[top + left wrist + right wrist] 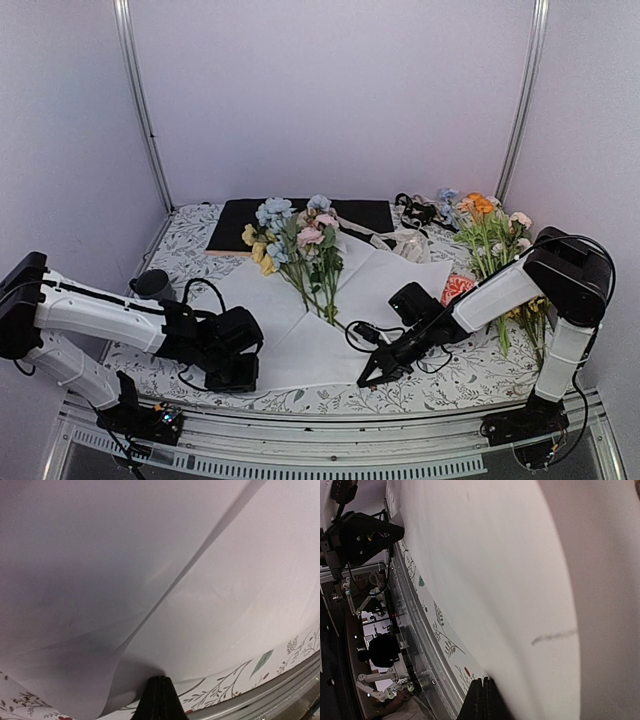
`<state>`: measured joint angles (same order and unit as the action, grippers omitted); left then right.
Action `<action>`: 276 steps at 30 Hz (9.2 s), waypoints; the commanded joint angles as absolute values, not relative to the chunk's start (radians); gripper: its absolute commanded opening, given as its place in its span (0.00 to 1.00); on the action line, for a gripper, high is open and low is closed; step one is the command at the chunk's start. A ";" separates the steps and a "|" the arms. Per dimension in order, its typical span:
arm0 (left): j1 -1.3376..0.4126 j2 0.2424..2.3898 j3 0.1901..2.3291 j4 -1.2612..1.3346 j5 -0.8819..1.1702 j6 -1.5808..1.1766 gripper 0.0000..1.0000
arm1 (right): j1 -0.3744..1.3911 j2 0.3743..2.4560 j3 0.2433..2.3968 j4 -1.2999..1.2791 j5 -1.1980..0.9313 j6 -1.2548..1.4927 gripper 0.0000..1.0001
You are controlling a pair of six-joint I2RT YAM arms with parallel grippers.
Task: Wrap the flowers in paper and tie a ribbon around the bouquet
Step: Press the fold line on the 1/4-folded wrapping paper, then pick up the one-fourth-folded wrapping paper from the center of the board, then fold the one-fourth-folded wrapping paper at the center of the board.
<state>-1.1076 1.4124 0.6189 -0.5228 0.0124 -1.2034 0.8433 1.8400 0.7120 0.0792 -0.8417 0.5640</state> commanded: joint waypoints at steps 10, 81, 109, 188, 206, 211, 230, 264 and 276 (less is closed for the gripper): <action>-1.175 1.414 0.525 -0.975 -0.160 -1.503 0.00 | 0.845 1.875 0.680 0.036 -0.800 0.534 0.00; -1.049 1.938 1.057 -0.301 0.101 -0.599 0.00 | 0.542 1.211 0.620 -0.427 -0.393 0.713 0.60; -1.033 1.943 1.027 -0.280 0.101 -0.590 0.00 | 0.566 1.373 0.389 0.276 -0.616 0.816 0.88; -0.927 2.007 0.972 -0.171 0.190 -0.522 0.00 | 1.310 1.815 1.203 -0.420 0.231 0.602 0.00; -0.914 1.993 0.954 -0.144 0.217 -0.512 0.00 | 1.170 1.598 0.768 -0.025 0.114 0.869 0.58; -0.913 1.986 0.950 -0.138 0.224 -0.509 0.00 | 1.161 1.654 0.773 -0.106 0.157 1.031 0.58; -0.913 2.001 0.969 -0.150 0.223 -0.499 0.00 | 1.237 1.816 1.096 -0.560 0.404 0.971 0.00; -0.801 1.787 0.945 -0.093 0.403 -0.521 0.24 | 1.372 2.169 1.382 -0.584 0.313 0.353 0.00; -0.765 1.704 0.905 -0.114 0.441 -0.505 0.28 | 1.351 2.176 1.374 -0.614 0.317 0.363 0.00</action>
<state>-0.7990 1.7912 0.8967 -0.1226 0.4107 -0.5087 1.3525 2.0979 1.4281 -0.4274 0.4297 0.3756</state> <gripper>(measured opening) 0.281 0.008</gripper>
